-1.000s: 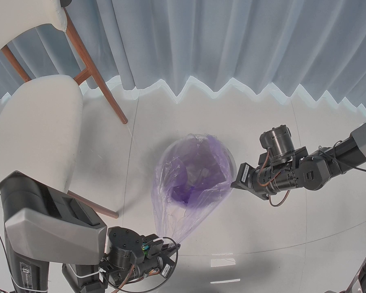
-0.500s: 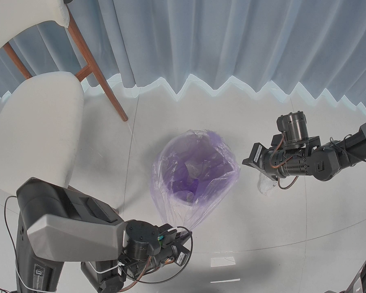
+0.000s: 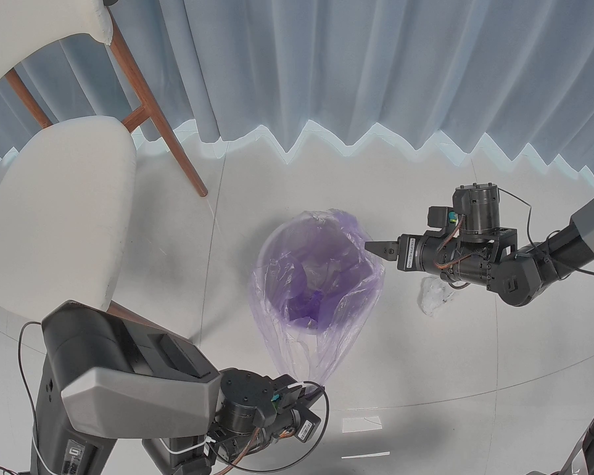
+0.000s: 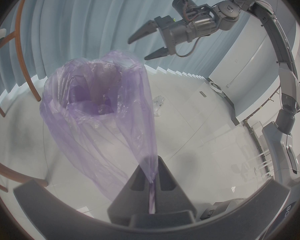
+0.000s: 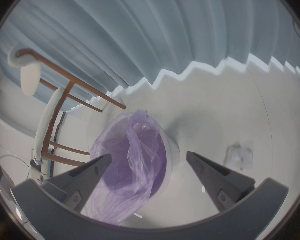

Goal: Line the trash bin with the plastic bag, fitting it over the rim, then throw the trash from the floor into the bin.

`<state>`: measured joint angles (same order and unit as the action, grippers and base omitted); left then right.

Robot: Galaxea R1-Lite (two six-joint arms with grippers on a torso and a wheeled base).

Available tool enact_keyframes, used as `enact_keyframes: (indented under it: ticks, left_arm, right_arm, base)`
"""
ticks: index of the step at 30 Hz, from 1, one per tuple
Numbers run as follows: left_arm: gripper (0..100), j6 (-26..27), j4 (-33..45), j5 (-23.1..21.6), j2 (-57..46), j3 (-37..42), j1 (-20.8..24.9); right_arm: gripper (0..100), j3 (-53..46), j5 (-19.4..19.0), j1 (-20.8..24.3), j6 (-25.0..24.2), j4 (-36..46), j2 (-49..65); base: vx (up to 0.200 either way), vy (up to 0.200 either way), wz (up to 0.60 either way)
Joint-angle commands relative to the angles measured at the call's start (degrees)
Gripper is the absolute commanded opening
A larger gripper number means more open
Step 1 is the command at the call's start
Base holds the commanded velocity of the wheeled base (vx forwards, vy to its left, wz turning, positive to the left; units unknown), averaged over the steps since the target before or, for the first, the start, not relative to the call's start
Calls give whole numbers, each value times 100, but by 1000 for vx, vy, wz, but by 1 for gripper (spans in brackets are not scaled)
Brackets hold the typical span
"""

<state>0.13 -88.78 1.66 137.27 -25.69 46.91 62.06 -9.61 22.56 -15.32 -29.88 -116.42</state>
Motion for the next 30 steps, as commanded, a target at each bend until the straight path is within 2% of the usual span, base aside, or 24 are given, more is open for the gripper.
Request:
enact_keyframes:
  ticks: [1, 7, 8, 15, 21, 30]
  left_arm:
    - [0, -5, -7, 10, 19, 2, 152]
    - [0, -57, 1, 133, 37, -7, 152]
    - [0, -57, 1, 133, 37, -24, 152]
    - [0, -57, 1, 124, 107, -77, 205]
    - [0, -5, -7, 72, 204, -288, 257]
    - [0, 268, 1, -52, 890, -1299, 266]
  right_arm:
    - [100, -115, -182, 2, 258, -589, -557]
    - [100, -98, -173, 143, 258, -624, -654]
    - [0, -89, -173, 152, 258, -633, -707]
    - [0, 60, -164, 73, 258, -809, -865]
    - [0, 60, -147, -217, 240, -835, -707]
    - [0, 25, -156, -824, 232, -835, -821]
  base:
    - [0, 0, 0]
    - [0, 0, 0]
    - [0, 0, 0]
    - [0, 0, 0]
    - [0, 0, 0]
    - [0, 0, 0]
